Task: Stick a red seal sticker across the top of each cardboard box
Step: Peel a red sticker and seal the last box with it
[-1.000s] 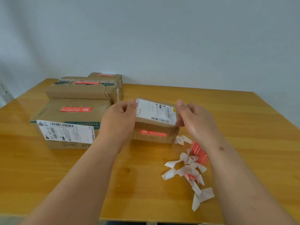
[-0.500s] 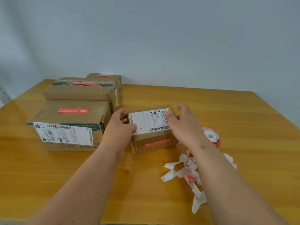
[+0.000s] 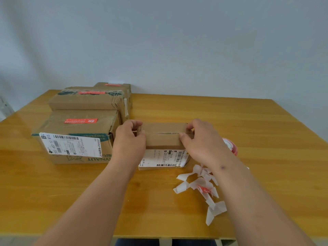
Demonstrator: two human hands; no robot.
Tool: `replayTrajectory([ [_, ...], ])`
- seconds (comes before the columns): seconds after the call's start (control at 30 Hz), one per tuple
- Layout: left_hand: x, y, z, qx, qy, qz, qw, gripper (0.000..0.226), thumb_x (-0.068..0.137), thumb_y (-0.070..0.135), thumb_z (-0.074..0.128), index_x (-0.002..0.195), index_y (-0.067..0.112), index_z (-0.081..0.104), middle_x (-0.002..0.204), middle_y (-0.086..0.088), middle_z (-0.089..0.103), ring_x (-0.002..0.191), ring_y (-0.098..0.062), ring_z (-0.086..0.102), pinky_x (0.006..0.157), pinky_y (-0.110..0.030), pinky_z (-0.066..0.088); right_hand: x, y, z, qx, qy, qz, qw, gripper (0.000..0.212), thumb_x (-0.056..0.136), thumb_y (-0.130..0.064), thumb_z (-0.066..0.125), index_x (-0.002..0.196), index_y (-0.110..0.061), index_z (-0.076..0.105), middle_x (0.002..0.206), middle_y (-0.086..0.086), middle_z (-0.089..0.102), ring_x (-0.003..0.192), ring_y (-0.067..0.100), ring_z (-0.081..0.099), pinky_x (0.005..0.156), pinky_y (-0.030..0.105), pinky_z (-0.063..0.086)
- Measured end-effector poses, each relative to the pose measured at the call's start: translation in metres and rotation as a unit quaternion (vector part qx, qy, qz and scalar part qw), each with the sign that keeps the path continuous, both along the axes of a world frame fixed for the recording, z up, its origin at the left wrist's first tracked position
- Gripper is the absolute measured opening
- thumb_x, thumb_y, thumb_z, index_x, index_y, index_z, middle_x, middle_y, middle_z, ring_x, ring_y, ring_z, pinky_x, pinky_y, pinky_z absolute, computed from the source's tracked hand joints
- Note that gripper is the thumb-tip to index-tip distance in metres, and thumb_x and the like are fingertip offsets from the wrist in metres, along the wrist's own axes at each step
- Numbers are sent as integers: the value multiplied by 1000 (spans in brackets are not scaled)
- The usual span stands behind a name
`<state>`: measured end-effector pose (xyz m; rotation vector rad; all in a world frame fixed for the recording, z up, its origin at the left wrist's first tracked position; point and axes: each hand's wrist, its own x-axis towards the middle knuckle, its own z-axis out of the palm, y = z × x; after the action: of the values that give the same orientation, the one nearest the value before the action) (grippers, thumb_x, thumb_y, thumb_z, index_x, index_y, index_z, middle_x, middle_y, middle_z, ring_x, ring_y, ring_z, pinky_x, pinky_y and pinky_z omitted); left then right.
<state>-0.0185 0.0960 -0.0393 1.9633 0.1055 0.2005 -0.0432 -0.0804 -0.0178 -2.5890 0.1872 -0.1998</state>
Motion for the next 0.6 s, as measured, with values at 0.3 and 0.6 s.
replayTrajectory([
  [0.3,-24,-29,27,214,-130,-43,967,31,95,20,54,125,26,55,135,5,43,129,-18,30,101,-27,23,-21,-39,21,-26,-62,-59,996,26,97,-23,44,117,-25,59,121,-3,53,104,17,56,93,40,48],
  [0.6,-52,-101,19,241,-203,-174,933,18,93,22,58,108,28,65,122,12,50,119,-12,40,105,-36,30,-62,-98,13,-58,58,-67,994,29,78,-8,52,78,-37,55,99,-8,51,98,16,53,95,44,41],
])
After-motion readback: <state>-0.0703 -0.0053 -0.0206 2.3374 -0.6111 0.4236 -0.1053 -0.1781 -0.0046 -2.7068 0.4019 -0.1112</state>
